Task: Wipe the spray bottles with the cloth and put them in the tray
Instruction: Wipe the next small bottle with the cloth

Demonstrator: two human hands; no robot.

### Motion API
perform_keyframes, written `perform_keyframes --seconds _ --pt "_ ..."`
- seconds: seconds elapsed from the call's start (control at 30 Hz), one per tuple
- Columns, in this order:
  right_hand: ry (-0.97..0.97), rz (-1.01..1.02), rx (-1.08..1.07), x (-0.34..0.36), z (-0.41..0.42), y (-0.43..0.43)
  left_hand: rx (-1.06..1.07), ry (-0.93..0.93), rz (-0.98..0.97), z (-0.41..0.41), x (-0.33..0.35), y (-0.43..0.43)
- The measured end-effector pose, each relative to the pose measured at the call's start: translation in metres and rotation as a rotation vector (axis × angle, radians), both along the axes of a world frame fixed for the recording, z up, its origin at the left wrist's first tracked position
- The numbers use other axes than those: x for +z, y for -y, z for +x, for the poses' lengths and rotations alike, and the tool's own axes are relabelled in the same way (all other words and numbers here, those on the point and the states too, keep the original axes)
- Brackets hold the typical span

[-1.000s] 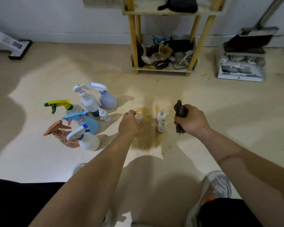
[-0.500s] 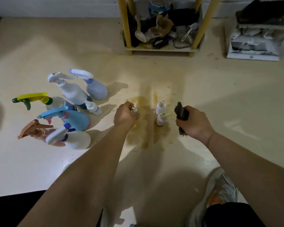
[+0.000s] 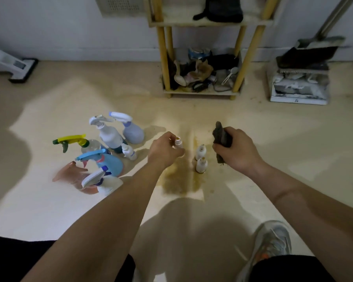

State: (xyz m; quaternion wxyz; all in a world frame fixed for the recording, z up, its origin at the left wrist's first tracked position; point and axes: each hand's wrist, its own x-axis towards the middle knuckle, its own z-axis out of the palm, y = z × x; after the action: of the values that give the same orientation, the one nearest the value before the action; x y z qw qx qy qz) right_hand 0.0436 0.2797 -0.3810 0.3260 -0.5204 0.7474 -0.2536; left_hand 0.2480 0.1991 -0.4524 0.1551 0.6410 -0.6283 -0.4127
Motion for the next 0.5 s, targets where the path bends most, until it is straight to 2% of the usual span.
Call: perform_keyframes --seconds 0.1,0.37,0.5 --pt "0.068 -0.069 0.022 0.049 0.008 -0.001 -0.053 -0.050 -0.096 0.000 0.042 -0.007" --pt "0.391 -0.205 0.099 0.165 0.026 -0.013 -0.247 -0.067 -0.281 0.007 0.156 -0.029" --pt "0.362 -0.259 0.151 0.191 0.040 -0.020 -0.354 -0.055 -0.343 0.010 0.199 -0.042"
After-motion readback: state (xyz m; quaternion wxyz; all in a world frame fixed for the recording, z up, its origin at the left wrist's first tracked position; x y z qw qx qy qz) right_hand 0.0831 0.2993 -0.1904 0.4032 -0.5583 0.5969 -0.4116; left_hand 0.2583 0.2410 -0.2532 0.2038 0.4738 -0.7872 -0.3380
